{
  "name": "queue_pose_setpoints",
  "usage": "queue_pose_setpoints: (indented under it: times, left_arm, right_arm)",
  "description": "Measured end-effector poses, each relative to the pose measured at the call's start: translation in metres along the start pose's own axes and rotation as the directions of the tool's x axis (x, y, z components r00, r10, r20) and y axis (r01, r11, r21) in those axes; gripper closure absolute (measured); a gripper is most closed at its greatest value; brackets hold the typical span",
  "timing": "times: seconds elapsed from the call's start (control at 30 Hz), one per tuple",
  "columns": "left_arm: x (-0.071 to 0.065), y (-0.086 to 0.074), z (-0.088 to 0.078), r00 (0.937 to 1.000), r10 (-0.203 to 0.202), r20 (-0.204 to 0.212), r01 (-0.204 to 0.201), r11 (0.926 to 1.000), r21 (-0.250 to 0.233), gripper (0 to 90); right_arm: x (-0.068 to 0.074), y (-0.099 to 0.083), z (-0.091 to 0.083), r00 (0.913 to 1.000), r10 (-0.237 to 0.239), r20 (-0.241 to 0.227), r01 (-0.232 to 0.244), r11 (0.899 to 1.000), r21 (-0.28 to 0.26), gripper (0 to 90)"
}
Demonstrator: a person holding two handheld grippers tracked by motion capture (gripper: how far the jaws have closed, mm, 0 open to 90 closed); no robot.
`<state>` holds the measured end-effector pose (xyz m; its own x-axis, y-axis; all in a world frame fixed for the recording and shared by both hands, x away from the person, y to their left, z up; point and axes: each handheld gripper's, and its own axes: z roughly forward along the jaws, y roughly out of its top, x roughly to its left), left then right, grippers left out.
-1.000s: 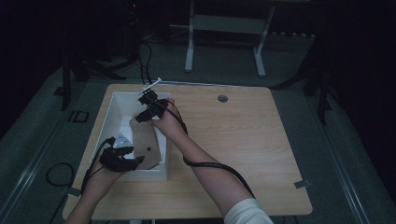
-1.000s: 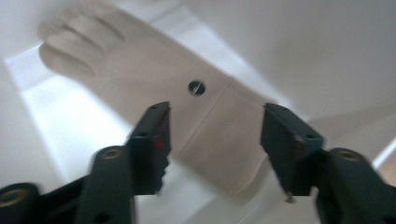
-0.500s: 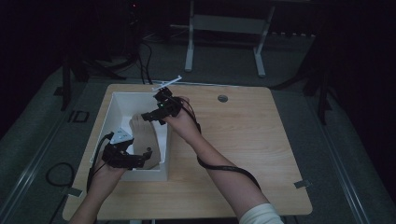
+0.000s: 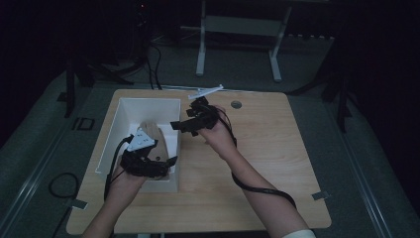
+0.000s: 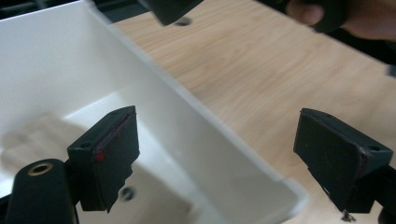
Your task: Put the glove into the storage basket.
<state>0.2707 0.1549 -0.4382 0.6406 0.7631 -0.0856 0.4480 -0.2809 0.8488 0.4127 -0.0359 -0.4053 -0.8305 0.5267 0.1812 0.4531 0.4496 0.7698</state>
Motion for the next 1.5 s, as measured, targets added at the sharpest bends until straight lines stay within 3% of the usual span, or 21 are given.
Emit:
queue_pose_setpoints:
  times: [0.27,0.53,0.83,1.13,1.5]
  left_arm:
    - [-0.029,0.010,0.014,0.9947,0.049,0.090,-0.048,0.9987,-0.015,14.9]
    - [-0.049,0.017,0.025,0.9842,0.082,0.157,-0.076,0.9962,-0.043,14.9]
    - [-0.072,0.010,0.041,0.9670,0.126,0.222,-0.122,0.9920,-0.033,14.8]
    - [-0.091,0.003,0.053,0.9437,0.176,0.280,-0.178,0.9839,-0.020,14.6]
    - [-0.105,-0.016,0.079,0.9270,0.165,0.337,-0.182,0.9832,0.017,14.5]
  right_arm:
    - [-0.016,-0.023,-0.034,0.9997,0.014,0.018,-0.014,0.999,-0.031,18.5]
    - [-0.023,-0.048,-0.053,0.9986,-0.030,0.043,0.031,0.999,-0.022,18.0]
    - [-0.025,-0.081,-0.060,0.9985,-0.031,0.046,0.033,0.999,-0.038,16.1]
    - [-0.037,-0.118,-0.062,0.9990,-0.012,0.043,0.013,0.999,-0.035,15.4]
    - [-0.048,-0.155,-0.068,0.9965,-0.030,0.078,0.032,0.999,-0.026,14.7]
